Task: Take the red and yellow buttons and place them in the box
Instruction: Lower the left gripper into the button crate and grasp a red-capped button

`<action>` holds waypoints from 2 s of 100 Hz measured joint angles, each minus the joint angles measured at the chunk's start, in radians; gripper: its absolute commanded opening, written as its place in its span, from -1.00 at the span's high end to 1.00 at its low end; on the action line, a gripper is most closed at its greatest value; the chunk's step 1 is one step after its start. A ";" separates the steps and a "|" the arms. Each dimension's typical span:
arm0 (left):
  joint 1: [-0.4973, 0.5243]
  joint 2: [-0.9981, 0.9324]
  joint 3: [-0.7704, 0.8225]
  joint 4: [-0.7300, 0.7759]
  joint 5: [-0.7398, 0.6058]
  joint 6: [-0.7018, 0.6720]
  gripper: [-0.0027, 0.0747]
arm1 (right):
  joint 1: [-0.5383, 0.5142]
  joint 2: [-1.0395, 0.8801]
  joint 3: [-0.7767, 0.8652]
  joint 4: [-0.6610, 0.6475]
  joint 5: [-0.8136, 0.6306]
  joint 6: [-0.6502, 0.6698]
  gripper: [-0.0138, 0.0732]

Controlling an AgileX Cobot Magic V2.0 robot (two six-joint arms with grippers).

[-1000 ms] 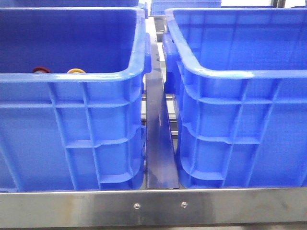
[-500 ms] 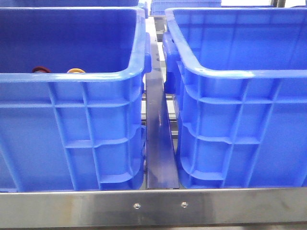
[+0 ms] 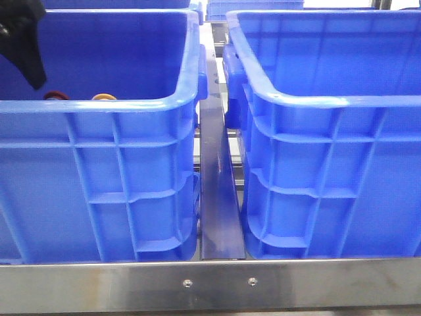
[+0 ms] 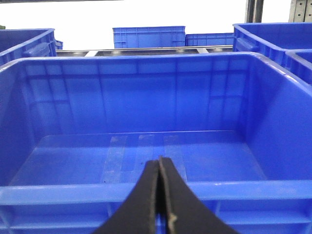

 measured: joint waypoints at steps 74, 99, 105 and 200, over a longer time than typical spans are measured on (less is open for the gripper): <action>-0.002 0.168 -0.062 -0.011 0.038 0.000 0.26 | 0.000 0.000 0.000 0.000 0.000 0.000 0.90; -0.002 0.168 -0.075 -0.012 0.040 0.000 0.63 | 0.000 0.000 0.000 0.000 0.000 0.000 0.90; -0.002 0.168 -0.075 -0.012 0.038 0.000 0.63 | 0.000 0.000 0.000 0.000 0.000 0.000 0.90; -0.189 -0.327 0.234 -0.037 -0.272 0.022 0.63 | 0.000 0.000 0.000 0.000 0.000 0.000 0.90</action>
